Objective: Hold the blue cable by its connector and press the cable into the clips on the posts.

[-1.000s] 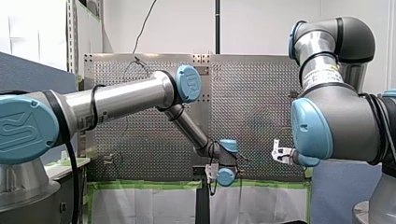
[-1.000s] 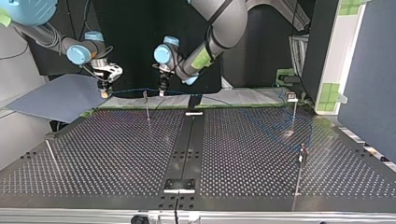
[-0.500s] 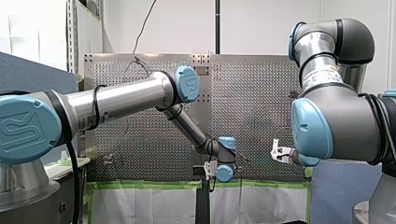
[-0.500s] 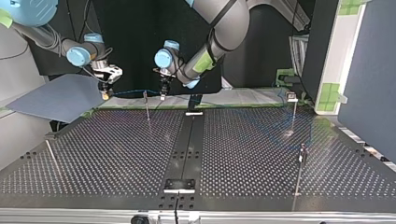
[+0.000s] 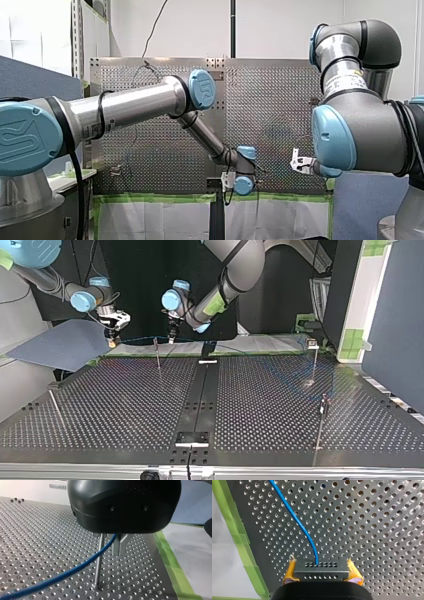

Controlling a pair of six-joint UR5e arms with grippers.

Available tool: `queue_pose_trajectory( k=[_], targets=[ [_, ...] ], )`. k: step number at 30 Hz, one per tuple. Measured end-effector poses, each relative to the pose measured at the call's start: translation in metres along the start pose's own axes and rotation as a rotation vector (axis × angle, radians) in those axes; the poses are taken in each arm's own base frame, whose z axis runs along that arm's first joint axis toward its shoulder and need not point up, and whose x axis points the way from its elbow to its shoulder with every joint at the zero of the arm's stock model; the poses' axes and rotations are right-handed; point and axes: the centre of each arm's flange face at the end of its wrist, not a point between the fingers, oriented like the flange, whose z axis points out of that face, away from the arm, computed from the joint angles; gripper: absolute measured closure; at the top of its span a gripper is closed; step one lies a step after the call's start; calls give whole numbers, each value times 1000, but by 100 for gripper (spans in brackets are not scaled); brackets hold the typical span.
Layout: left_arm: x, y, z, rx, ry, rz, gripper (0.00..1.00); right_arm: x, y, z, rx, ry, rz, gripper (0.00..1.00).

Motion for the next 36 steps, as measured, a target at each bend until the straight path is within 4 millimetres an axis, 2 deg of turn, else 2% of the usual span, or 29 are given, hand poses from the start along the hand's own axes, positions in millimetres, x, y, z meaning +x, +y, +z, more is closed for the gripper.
queue_pose_trajectory(
  k=[11,20,30,36],
  targets=[
    [-13,-5,9,12,-13,-10,100,1,0,1,1,4,-1,100],
    [-7,14,25,2,-8,-13,100,1,-2,2,5,6,0,100],
    [20,41,41,-23,47,8,100,8,2,8,-1,24,14,100],
    [17,49,49,-29,46,6,100,18,8,17,-3,50,30,100]
  ],
)
